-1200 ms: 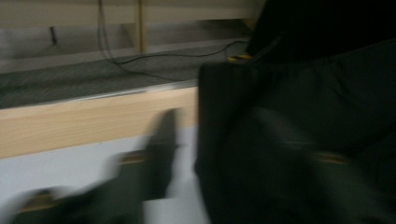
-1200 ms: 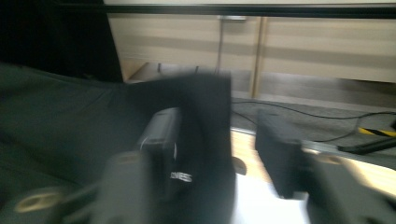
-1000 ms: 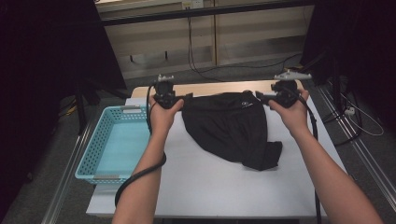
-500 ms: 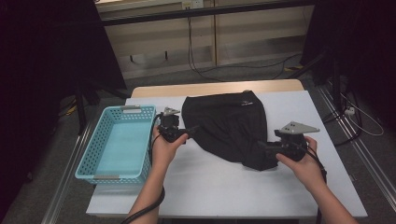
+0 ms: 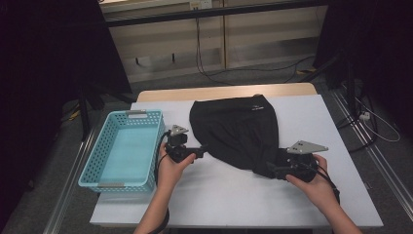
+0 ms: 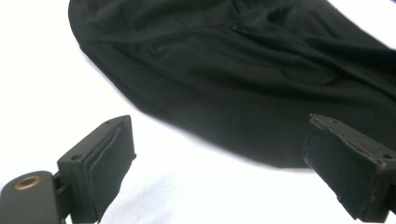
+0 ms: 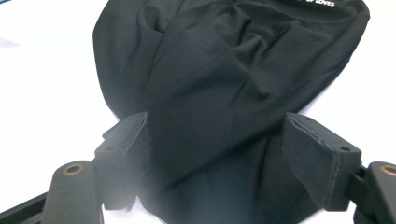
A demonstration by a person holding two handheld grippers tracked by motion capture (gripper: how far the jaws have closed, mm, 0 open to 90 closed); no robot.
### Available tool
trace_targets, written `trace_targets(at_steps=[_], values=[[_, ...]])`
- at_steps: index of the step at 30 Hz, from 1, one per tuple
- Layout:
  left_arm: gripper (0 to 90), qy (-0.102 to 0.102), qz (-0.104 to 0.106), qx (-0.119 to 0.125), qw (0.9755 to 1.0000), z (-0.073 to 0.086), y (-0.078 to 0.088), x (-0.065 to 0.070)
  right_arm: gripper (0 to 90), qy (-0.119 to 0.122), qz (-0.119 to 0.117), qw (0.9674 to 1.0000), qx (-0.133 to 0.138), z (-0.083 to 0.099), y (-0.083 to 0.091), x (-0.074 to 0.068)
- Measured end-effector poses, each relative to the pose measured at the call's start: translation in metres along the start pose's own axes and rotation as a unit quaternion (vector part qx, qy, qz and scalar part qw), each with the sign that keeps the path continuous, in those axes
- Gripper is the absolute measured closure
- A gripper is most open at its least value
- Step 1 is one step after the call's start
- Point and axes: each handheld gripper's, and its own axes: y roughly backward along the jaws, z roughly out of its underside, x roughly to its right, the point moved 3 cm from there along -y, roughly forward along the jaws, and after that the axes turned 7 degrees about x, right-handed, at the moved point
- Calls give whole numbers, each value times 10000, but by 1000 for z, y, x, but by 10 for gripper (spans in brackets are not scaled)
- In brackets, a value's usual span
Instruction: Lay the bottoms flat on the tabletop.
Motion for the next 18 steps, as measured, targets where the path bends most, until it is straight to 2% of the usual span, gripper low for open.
trace_targets(at_steps=[6, 12, 15, 18], values=[[95, -44, 28, 62, 10000, 0, 1, 6, 254, 65, 17, 10000, -28, 2, 0, -2], [92, -117, 83, 87, 9999, -1, 5, 11, 305, 133, -115, 9998, -28, 1, 0, -9], [92, -110, 66, 93, 9999, -1, 6, 11, 379, 182, -193, 9996, -12, 0, 0, -15], [92, -112, 62, 98, 9999, 0, 6, 12, 528, 339, -402, 9986, -10, -1, 1, -24]])
